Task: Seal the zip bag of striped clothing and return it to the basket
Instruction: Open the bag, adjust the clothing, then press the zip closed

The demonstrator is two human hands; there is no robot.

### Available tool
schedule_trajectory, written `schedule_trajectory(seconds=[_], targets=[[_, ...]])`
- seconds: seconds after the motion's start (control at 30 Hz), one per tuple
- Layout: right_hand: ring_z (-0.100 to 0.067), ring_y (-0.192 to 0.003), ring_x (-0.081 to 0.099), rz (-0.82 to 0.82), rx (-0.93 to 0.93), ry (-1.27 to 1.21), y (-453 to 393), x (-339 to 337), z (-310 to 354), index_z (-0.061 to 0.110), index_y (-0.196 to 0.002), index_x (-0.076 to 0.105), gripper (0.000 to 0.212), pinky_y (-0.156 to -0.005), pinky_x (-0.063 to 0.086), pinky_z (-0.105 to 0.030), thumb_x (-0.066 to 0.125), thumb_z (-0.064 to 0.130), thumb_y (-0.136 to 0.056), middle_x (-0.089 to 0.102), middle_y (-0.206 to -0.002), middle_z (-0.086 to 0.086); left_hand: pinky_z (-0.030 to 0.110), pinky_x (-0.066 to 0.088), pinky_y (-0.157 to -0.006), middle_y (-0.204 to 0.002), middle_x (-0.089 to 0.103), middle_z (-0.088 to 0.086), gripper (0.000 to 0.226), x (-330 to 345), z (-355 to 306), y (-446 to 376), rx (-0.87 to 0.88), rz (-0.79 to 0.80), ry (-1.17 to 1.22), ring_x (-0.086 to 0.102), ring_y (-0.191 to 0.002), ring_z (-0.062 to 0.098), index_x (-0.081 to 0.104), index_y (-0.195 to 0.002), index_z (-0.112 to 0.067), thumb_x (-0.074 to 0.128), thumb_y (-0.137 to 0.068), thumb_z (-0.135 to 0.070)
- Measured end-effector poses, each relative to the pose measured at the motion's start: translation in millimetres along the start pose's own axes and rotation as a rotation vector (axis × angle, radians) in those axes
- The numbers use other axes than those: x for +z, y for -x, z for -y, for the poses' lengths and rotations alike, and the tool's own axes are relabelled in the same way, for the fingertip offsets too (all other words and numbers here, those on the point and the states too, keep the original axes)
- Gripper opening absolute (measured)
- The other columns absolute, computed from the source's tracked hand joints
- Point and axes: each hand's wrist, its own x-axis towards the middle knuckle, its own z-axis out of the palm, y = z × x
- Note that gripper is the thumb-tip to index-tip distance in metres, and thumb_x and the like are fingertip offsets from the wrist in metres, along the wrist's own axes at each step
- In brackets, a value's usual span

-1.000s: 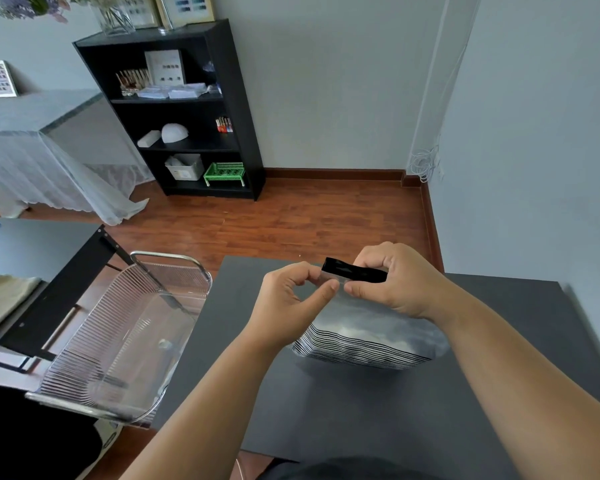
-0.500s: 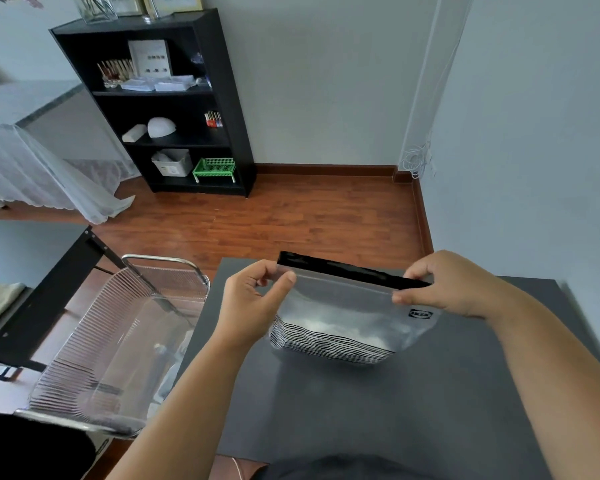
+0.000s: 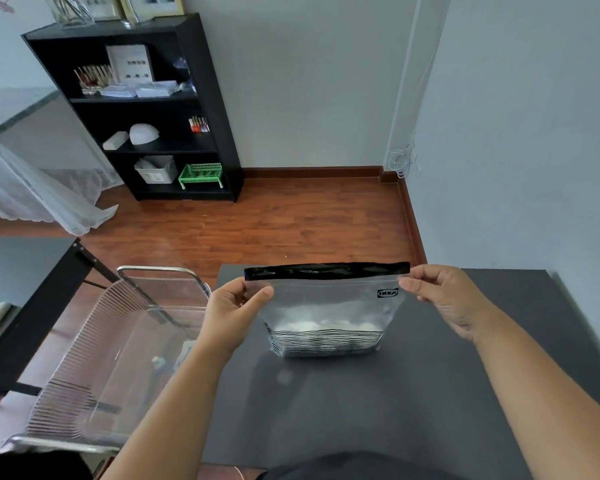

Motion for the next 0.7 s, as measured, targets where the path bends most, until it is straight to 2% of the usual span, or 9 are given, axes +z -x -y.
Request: schedule_trajectory(seconds=[0.07, 0.17, 0.27, 0.33, 0.4, 0.47, 0.57, 0.7], targets=[[-0.009, -0.064, 0.045, -0.017, -0.034, -0.001, 1, 5, -5, 0.022, -0.066, 0.074, 0.007, -0.072, 0.037, -0.024, 0.078, 0.023, -0.071, 0.056, -0.066, 0.001, 0.012, 0.047, -0.068, -0.073, 0.073, -0.007, 0.015, -4, 0, 1, 0.026, 0.018, -0.007, 0.063, -0.070, 0.002, 0.077, -0.079, -0.023, 0.075, -0.084, -0.010], [-0.003, -0.061, 0.049, -0.049, -0.098, 0.029, 1, 8, -15, 0.023, -0.068, 0.074, 0.018, -0.071, 0.040, -0.018, 0.073, 0.013, -0.083, 0.058, -0.061, 0.014, 0.015, 0.049, -0.072, -0.077, 0.070, 0.003, 0.014, -7, -1, 4, 0.063, 0.045, -0.009, 0.061, -0.073, 0.009, 0.077, -0.082, -0.026, 0.073, -0.086, -0.013], [-0.001, -0.068, 0.057, -0.119, -0.161, -0.004, 5, 12, -16, 0.026, -0.071, 0.076, 0.014, -0.072, 0.046, -0.009, 0.074, 0.017, -0.082, 0.067, -0.066, 0.015, 0.014, 0.050, -0.073, -0.075, 0.074, -0.005, 0.019, -4, 0, 9, 0.079, 0.038, 0.019, 0.065, -0.074, 0.005, 0.076, -0.080, -0.022, 0.069, -0.088, -0.006], [0.001, -0.072, 0.062, -0.141, -0.159, -0.064, 10, 15, -16, 0.028, -0.074, 0.078, 0.001, -0.074, 0.048, -0.008, 0.078, 0.028, -0.073, 0.071, -0.070, 0.013, 0.011, 0.049, -0.071, -0.074, 0.075, -0.008, 0.018, 0, -1, 12, 0.071, 0.016, 0.045, 0.066, -0.073, 0.001, 0.074, -0.080, -0.018, 0.067, -0.089, -0.004], [-0.001, -0.076, 0.064, -0.100, -0.134, -0.076, 14, 18, -18, 0.028, -0.079, 0.079, 0.012, -0.077, 0.050, -0.011, 0.078, 0.033, -0.068, 0.074, -0.077, 0.010, 0.010, 0.047, -0.071, -0.074, 0.074, -0.009, 0.016, 3, -1, 13, 0.061, 0.002, 0.066, 0.065, -0.073, 0.000, 0.073, -0.079, -0.015, 0.067, -0.089, -0.005], [-0.002, -0.078, 0.065, -0.072, -0.102, -0.072, 17, 24, -21, 0.024, -0.080, 0.080, 0.011, -0.077, 0.050, -0.013, 0.079, 0.028, -0.070, 0.076, -0.082, 0.006, 0.010, 0.047, -0.071, -0.073, 0.074, -0.009, 0.016, 5, -1, 14, 0.057, 0.004, 0.081, 0.065, -0.074, 0.000, 0.073, -0.078, -0.015, 0.066, -0.090, -0.006], [0.004, -0.074, 0.067, -0.109, -0.112, -0.120, 19, 30, -23, 0.023, -0.080, 0.079, 0.010, -0.066, 0.048, -0.008, 0.075, 0.013, -0.078, 0.077, -0.077, 0.009, 0.009, 0.046, -0.072, -0.072, 0.073, -0.008, 0.021, 8, -1, 13, 0.062, 0.009, 0.087, 0.065, -0.074, 0.001, 0.073, -0.075, -0.020, 0.066, -0.090, -0.006], [0.001, -0.063, 0.064, -0.106, -0.146, -0.159, 23, 30, -20, 0.019, -0.081, 0.077, 0.010, -0.060, 0.046, -0.008, 0.072, 0.010, -0.081, 0.075, -0.068, 0.007, 0.009, 0.046, -0.067, -0.071, 0.073, -0.008, 0.025, 2, -4, 9, 0.044, 0.089, 0.067, 0.063, -0.068, -0.001, 0.073, -0.073, -0.022, 0.065, -0.091, -0.006]])
